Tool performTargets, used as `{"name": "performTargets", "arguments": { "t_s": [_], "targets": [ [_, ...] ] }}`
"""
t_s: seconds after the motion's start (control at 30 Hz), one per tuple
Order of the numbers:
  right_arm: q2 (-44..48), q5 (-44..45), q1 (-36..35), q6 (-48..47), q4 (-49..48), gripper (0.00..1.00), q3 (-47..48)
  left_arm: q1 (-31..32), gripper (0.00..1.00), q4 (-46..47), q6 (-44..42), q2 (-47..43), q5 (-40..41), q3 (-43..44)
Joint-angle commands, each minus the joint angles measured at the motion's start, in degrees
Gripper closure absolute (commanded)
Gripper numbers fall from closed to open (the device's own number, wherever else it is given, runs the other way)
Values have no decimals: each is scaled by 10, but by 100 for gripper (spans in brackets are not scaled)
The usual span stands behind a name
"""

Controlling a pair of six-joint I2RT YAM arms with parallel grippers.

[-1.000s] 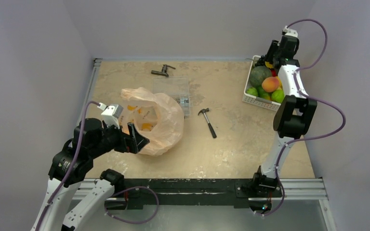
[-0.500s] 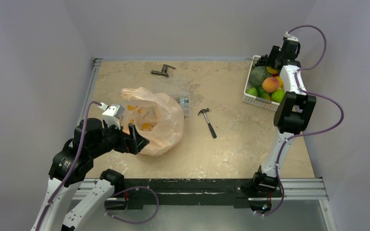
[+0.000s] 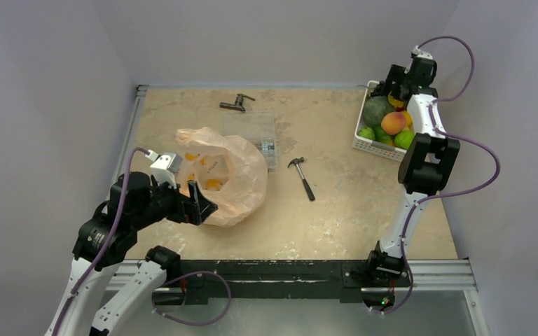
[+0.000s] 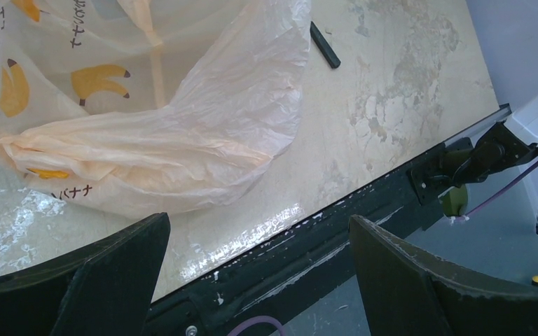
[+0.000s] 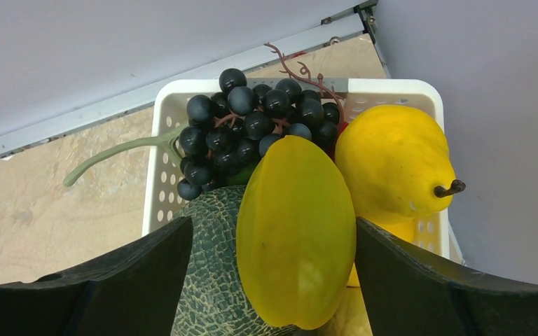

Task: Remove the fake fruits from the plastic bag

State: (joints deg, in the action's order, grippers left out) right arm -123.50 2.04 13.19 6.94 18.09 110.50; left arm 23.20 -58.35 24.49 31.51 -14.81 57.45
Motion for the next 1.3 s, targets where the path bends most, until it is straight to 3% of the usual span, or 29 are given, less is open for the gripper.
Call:
{"name": "performTargets", "arguments": {
  "t_s": [0.0,0.17,0.63,0.77,0.97,1.27],
  "targets": [
    [12,12,2,2,4,17,32,-4,0,16,3,0,-12,-4],
    [20,25,1,0,10,11,38,-3,0,16,3,-2,-13,-3],
    [25,31,1,0,20,8,43,-3,0,9,1,-7,-16,-4],
    [39,54,1,12,64,7,78,-3,0,7,2,-7,-12,-1],
    [140,92,0,69,128,1,62,-3,0,-3,5,-9,19,32],
    [356,35,-16,75,128,1,-102,-3,0,-6,25,-10,28,82]
  ]
}}
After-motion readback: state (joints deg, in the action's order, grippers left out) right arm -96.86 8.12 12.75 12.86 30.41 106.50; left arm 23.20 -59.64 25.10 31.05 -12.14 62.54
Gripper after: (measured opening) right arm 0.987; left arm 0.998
